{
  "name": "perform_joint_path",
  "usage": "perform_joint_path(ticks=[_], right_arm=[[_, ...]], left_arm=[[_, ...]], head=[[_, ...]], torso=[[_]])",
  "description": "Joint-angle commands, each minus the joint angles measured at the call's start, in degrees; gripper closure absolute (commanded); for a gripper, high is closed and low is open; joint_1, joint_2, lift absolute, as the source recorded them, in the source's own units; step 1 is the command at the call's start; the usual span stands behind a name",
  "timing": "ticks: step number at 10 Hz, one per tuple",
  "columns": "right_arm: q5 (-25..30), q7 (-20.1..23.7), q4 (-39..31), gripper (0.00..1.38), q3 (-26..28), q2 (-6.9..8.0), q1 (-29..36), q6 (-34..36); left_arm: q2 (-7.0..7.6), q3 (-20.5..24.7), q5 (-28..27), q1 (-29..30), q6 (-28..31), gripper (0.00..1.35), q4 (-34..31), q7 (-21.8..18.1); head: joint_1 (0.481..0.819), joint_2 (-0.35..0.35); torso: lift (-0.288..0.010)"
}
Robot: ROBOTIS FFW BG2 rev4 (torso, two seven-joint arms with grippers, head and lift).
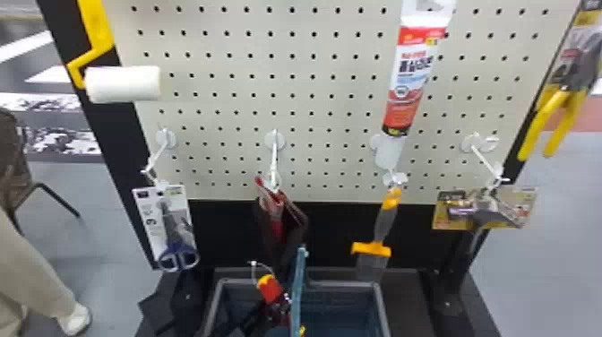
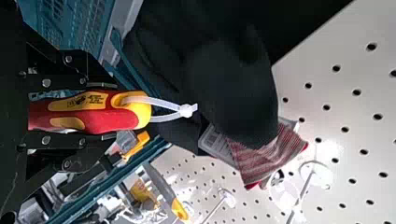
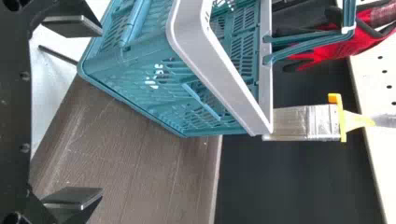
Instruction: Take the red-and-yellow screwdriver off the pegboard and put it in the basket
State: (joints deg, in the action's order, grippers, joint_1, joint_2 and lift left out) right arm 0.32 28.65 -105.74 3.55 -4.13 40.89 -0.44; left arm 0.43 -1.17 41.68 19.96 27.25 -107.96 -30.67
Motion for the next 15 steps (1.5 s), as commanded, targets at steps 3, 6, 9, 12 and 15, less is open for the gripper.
perform_joint_path(ticks=[3,6,9,12,15], right_arm=[[-0.2,0.0,0.1,0.1,0.0,0.0,0.0,0.0],[-0.3,0.0,0.1,0.1,0.0,0.0,0.1,0.0],[-0.4,0.0,0.1,0.1,0.0,0.0,0.1,0.0],[-0.5,0.0,0.2,0.1,0.0,0.0,0.1,0.0],[-0.5,0.0,0.2,0.1,0.0,0.0,0.1,0.0]], left_arm=[[0.01,-0.3,-0.1,0.0,-0.1,0.83,0.0,0.0],[0.1,0.0,-0.5,0.1,-0.6,0.2,0.0,-0.3],[0.1,0.0,-0.5,0.1,-1.0,0.13,0.0,-0.3],[0.01,0.0,-0.3,0.3,-1.0,0.13,0.0,-0.3],[0.01,-0.1,-0.3,0.1,-1.0,0.13,0.0,-0.3]], head=[[0.549,0.0],[0.549,0.0],[0.549,0.0],[0.549,0.0],[0.549,0.0]], torso=[[-0.1],[-0.1],[-0.1],[-0.1],[-0.1]])
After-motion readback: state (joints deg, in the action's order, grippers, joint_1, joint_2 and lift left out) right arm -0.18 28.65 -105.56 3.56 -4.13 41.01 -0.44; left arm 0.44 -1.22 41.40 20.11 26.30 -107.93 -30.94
